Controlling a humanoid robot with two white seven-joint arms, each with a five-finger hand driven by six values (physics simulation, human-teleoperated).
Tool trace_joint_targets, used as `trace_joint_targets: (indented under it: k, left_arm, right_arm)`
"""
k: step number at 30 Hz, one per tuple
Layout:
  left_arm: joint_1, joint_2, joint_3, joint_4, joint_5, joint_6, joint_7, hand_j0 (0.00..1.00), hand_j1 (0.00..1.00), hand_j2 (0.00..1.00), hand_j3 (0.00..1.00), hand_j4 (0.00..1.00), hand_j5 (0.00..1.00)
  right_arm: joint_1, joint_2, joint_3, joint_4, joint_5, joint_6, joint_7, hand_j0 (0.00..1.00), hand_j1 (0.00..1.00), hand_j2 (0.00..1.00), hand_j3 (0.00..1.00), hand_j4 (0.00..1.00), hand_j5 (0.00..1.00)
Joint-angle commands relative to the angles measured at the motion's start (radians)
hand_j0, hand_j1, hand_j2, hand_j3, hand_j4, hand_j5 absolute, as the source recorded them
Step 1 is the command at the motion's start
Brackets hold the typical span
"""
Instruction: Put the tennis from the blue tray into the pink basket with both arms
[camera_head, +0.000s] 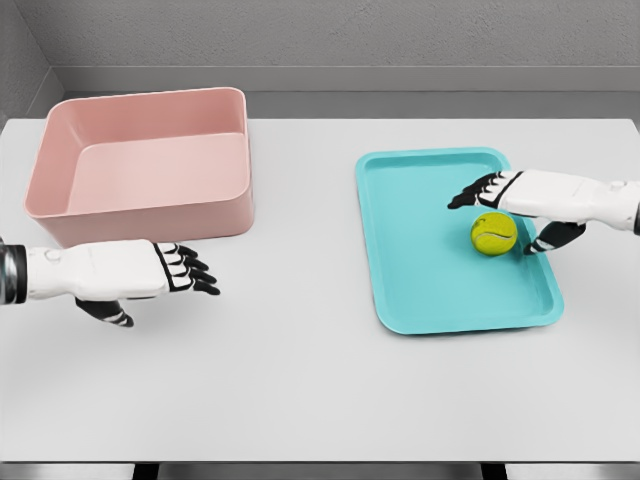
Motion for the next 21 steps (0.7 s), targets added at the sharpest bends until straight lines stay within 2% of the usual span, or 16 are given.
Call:
trace_joint_targets:
  k: [1, 10, 16, 21]
  left_arm:
    - [0.0, 0.001, 0.0, 0.0, 0.005, 0.002, 0.0, 1.0, 1.0, 1.0, 1.0, 1.0, 1.0]
    - [0.0, 0.004, 0.0, 0.0, 0.008, 0.002, 0.0, 1.0, 1.0, 1.0, 1.0, 1.0, 1.0]
    - [-0.009, 0.004, 0.0, 0.0, 0.008, 0.002, 0.0, 1.0, 1.0, 1.0, 1.0, 1.0, 1.0]
    - [-0.015, 0.004, 0.0, 0.0, 0.007, 0.002, 0.0, 1.0, 1.0, 1.0, 1.0, 1.0, 1.0]
  right_arm:
    - [0.0, 0.004, 0.007, 0.0, -0.006, 0.006, 0.006, 1.0, 1.0, 1.0, 1.0, 1.0, 1.0]
    - [-0.002, 0.035, 0.033, 0.023, -0.003, 0.041, 0.021, 1.0, 1.0, 1.0, 1.0, 1.0, 1.0]
    - [-0.005, 0.084, 0.049, 0.095, 0.001, 0.04, 0.029, 1.0, 1.0, 1.0, 1.0, 1.0, 1.0]
    - [-0.008, 0.09, 0.049, 0.107, 0.004, 0.041, 0.037, 1.0, 1.0, 1.0, 1.0, 1.0, 1.0]
